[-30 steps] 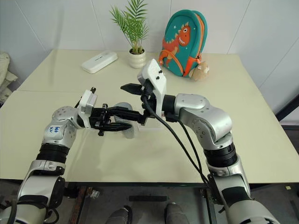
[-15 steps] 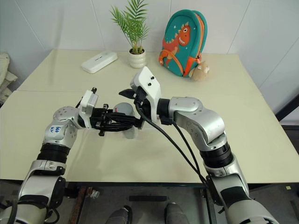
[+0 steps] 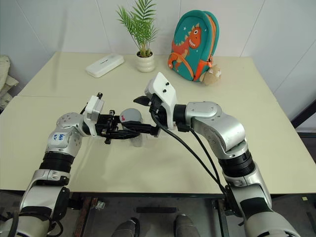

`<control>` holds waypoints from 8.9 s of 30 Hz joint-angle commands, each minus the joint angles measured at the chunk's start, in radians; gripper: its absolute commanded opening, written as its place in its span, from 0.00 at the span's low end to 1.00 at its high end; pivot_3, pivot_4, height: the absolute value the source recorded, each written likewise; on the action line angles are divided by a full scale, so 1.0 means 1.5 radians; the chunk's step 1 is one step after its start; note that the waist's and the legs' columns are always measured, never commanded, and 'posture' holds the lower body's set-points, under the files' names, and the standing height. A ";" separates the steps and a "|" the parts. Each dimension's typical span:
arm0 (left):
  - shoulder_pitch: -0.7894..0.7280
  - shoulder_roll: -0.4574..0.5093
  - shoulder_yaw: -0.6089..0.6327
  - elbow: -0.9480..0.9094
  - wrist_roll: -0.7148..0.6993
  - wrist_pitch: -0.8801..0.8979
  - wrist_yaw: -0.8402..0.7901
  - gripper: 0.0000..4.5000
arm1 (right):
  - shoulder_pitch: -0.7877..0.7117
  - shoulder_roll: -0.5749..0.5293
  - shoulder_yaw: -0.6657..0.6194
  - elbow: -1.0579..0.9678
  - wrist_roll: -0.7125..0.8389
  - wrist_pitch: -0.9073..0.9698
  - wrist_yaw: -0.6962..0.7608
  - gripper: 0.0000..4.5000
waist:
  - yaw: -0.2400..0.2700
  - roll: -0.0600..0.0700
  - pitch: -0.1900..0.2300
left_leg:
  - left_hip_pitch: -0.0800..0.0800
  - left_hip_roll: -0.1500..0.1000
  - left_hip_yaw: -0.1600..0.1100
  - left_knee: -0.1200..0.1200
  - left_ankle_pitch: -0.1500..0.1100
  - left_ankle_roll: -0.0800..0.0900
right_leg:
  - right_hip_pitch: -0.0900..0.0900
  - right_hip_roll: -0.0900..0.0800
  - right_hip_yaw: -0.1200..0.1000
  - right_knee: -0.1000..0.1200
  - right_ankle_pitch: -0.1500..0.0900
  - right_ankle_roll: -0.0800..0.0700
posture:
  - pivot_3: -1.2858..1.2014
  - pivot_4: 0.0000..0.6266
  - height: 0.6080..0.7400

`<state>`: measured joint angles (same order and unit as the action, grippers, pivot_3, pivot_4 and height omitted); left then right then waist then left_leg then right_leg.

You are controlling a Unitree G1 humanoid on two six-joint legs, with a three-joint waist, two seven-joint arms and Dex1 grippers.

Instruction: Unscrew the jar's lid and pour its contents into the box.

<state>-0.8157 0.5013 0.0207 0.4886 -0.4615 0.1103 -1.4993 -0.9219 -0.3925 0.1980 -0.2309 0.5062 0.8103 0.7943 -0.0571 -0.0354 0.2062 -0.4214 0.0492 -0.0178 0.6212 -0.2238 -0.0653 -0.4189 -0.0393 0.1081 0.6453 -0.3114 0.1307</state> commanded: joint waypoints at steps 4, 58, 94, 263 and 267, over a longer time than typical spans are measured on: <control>-0.020 -0.001 0.005 -0.003 0.002 -0.012 -0.004 0.43 | -0.003 -0.004 -0.015 -0.038 0.022 0.005 0.013 1.00 | 0.000 0.000 0.000 | 0.000 0.000 0.000 0.000 0.000 0.000 | 0.000 0.000 0.000 0.000 0.000 0.000 | 0.52 0.24 1.00; -0.006 0.010 -0.017 -0.009 0.021 0.006 -0.018 0.43 | -0.080 -0.023 -0.052 0.016 0.037 -0.011 0.045 0.57 | 0.000 0.000 0.000 | 0.000 0.000 0.000 0.000 0.000 0.000 | 0.000 0.000 0.000 0.000 0.000 0.000 | 0.52 0.24 1.00; 0.027 0.013 -0.037 -0.033 0.027 0.012 -0.037 0.43 | -0.114 -0.039 -0.071 0.037 0.058 -0.059 0.115 0.57 | 0.000 0.000 0.000 | 0.000 0.000 0.000 0.000 0.000 0.000 | 0.000 0.000 0.000 0.000 0.000 0.000 | 0.52 0.24 1.00; 0.056 -0.003 0.037 0.004 0.208 0.027 0.533 1.00 | 0.223 -0.334 -0.228 0.022 0.109 -0.104 0.205 1.00 | 0.018 0.001 0.003 | 0.001 -0.002 0.002 0.015 0.000 0.002 | 0.005 0.001 0.006 0.004 0.004 0.007 | 0.52 0.24 1.00; 0.100 0.046 0.042 -0.078 0.197 0.085 0.506 1.00 | 0.236 -0.345 -0.243 0.011 0.113 -0.100 0.208 1.00 | 0.015 0.001 0.003 | 0.001 -0.001 0.002 0.014 -0.001 0.002 | 0.004 0.001 0.006 0.004 0.004 0.006 | 0.52 0.24 1.00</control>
<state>-0.6732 0.5427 0.0679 0.4410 -0.1523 0.2166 -0.7243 -0.5689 -0.8877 -0.1255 -0.1903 0.6665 0.6643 1.0987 -0.0346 -0.0335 0.2105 -0.4204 0.0472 -0.0147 0.6429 -0.2245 -0.0621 -0.4124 -0.0381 0.1165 0.6520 -0.3062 0.1400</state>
